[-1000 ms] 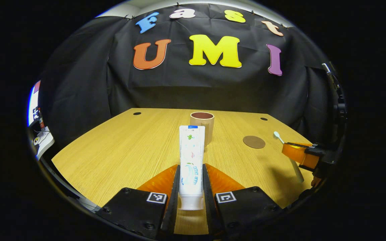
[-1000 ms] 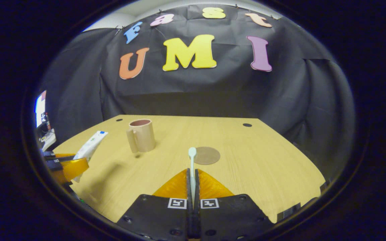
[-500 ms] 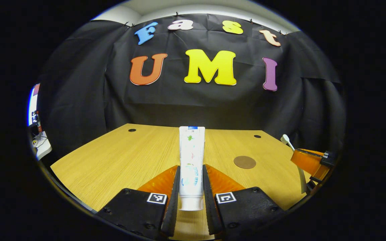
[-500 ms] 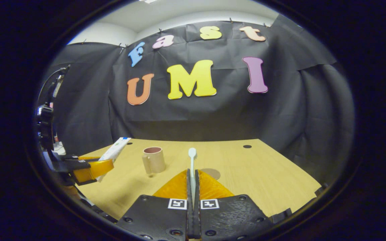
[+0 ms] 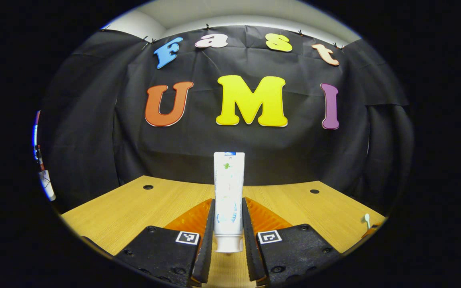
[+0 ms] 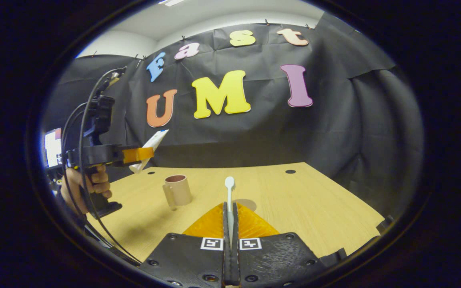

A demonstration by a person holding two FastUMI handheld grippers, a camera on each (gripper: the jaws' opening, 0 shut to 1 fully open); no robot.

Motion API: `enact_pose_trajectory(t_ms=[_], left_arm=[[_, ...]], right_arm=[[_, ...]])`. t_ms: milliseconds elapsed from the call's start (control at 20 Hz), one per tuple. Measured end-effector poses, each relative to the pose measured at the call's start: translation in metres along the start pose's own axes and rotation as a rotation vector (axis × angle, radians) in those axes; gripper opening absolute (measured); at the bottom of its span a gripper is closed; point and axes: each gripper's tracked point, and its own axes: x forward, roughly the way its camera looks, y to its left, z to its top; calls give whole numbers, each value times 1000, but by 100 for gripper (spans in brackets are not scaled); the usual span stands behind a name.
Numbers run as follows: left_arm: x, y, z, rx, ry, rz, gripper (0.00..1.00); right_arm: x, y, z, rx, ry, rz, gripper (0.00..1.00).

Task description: Put the toothbrush and toothpaste on the desktop into the cup, then pick up the cup and place it on the coaster on the desktop.

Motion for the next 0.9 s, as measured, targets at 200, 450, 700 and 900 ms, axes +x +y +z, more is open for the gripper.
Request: enact_pose_trajectory(t_ms=[200, 450, 700, 900], left_arm=[[47, -2, -7, 14, 0, -31, 39], [67, -2, -37, -45, 64, -33, 39], [72, 5, -35, -34, 48, -14, 41], [73, 3, -35, -36, 69, -19, 42]], right_arm=[[4, -5, -7, 26, 16, 12, 0], [4, -9, -13, 26, 29, 14, 0], [11, -9, -21, 35, 47, 13, 0], [11, -7, -26, 31, 52, 12, 0]])
